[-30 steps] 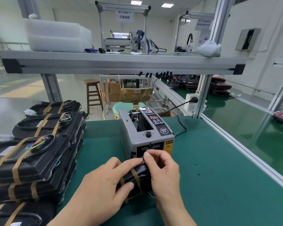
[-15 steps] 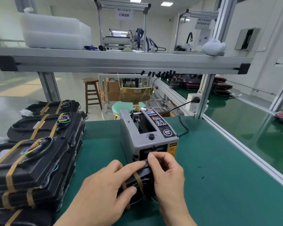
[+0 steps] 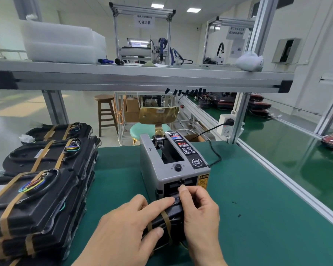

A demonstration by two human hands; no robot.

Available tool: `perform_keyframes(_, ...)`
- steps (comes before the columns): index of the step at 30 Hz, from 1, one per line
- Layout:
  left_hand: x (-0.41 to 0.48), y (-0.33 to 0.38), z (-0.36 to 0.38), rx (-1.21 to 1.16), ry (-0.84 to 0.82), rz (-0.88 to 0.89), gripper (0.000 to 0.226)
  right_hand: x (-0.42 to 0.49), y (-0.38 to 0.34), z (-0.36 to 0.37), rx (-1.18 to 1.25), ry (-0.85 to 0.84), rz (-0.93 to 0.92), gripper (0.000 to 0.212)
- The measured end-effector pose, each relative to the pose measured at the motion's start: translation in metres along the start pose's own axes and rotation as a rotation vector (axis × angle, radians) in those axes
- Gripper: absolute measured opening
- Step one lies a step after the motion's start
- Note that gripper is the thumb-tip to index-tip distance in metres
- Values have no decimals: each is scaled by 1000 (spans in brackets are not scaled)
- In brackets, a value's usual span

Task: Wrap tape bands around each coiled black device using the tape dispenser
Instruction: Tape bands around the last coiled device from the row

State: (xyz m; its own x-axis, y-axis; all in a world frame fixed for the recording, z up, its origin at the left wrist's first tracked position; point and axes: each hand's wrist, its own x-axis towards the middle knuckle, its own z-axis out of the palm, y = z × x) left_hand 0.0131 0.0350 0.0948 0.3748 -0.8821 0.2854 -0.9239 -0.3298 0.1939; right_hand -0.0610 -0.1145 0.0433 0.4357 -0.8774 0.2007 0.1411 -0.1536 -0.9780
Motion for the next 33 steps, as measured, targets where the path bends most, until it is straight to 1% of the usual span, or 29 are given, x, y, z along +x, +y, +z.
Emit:
perform_keyframes(6, 1, -2, 2, 16, -9, 10, 55, 1, 1, 1, -47, 25, -42, 16)
perform_keyframes(14, 2, -6, 2, 23, -38, 3, 60, 1, 2, 5, -40, 41, -28, 17)
perform_keyframes(18, 3, -6, 3, 5, -50, -13, 56, 1, 1, 6, -30, 47, -29, 19)
perform_keyframes(22, 3, -8, 3, -23, -57, -39, 63, 2, 1, 6, -19, 49, -20, 19)
perform_keyframes(27, -2, -10, 8, -90, 12, -109, 76, 1, -2, 6, -15, 39, -22, 20)
perform_keyframes(33, -14, -9, 12, -296, 141, -275, 83, 4, -4, 6, -29, 39, -33, 24)
